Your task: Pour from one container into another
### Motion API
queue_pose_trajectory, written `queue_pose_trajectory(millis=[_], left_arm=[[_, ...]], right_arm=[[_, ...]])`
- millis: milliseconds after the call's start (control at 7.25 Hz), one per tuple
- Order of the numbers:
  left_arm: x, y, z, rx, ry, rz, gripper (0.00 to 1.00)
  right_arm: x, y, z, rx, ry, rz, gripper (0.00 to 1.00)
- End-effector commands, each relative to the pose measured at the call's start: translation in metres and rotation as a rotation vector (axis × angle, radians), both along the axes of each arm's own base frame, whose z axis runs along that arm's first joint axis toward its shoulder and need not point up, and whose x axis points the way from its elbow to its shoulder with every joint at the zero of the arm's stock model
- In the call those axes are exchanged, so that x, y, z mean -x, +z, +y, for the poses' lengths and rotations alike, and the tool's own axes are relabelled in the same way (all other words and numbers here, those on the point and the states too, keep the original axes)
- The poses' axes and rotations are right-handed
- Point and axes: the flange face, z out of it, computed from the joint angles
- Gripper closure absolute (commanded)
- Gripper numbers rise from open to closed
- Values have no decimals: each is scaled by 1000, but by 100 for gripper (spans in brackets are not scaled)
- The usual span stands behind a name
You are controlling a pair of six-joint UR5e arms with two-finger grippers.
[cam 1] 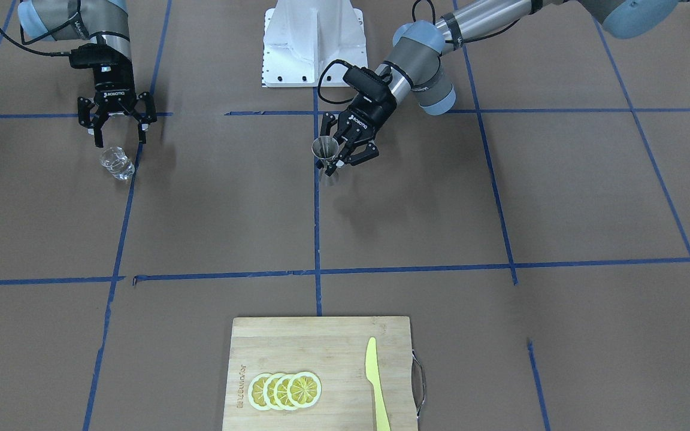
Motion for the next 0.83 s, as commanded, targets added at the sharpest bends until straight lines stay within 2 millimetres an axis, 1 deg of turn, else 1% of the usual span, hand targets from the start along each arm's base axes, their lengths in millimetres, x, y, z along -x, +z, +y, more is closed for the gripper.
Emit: queue_pose_trajectory(millis=[0,138,276,414,552,690], left_arm=[[0,0,0,-1,0,-1,100],[1,-1,0,-3,-2,-1,100],[0,-1,0,-4,-1,-1,100],[1,0,0,-4,-3,-4,100],[1,-1,0,-5,-3,-3,100],[1,0,0,-5,-3,-3,100]], right_arm=[[-3,2,-7,19,3,4,9],[-3,11,-13,35,5,19,8],[5,21,-20,41,19,34,8],[7,21,-27,61,20,36,8],[8,21,-29,68,19,36,8],[16,15,-32,66,21,31,8]])
